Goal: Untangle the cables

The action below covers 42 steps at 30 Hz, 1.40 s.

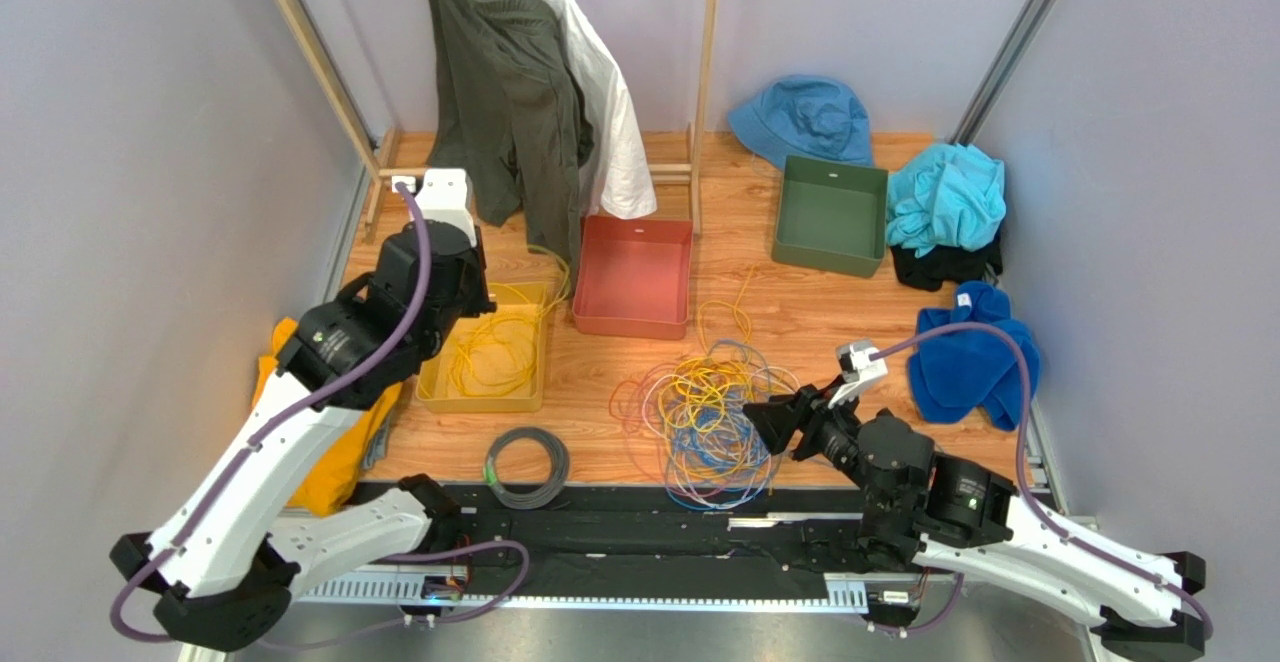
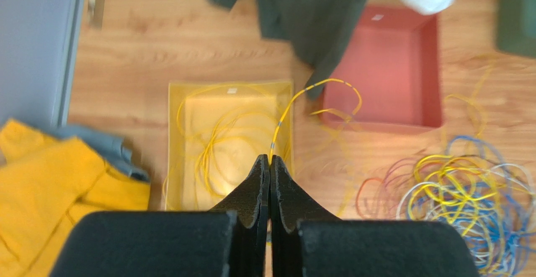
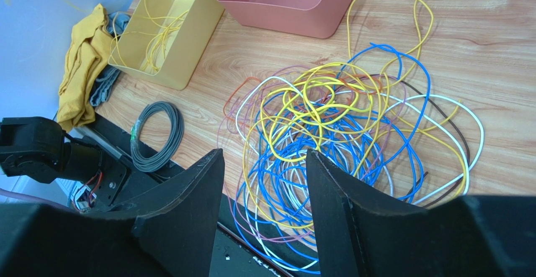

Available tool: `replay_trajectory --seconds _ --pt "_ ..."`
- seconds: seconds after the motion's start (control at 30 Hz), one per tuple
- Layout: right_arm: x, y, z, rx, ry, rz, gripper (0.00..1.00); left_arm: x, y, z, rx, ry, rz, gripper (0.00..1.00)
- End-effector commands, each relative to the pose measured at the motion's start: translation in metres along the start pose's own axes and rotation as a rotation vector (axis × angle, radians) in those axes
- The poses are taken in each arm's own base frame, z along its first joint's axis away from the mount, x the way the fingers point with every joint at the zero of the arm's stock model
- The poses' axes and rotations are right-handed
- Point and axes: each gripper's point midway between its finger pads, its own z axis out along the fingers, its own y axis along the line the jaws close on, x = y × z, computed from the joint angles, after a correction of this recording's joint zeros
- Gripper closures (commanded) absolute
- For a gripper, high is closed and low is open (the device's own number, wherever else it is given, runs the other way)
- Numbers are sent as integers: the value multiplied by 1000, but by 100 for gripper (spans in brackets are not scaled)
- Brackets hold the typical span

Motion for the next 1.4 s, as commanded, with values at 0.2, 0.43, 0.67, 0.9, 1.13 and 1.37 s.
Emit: replay_trajectory --seconds 0.2,0.43,0.67,0.9,1.13,1.37 --pt "-10 5 -4 -24 -34 29 46 56 41 34 -72 111 -137 100" --pt "-7 3 -3 -21 -30 21 46 95 65 74 -153 223 -178 100" --pt "-6 -1 -4 -12 -33 18 46 121 87 90 -230 291 -243 100" --pt "-6 1 -4 -19 -37 22 46 98 83 85 -208 262 -242 39" --pt "-5 1 -3 -24 -34 23 46 72 65 56 -86 178 -280 5" --pt "-7 2 5 7 -45 40 45 76 -50 26 248 121 -204 3"
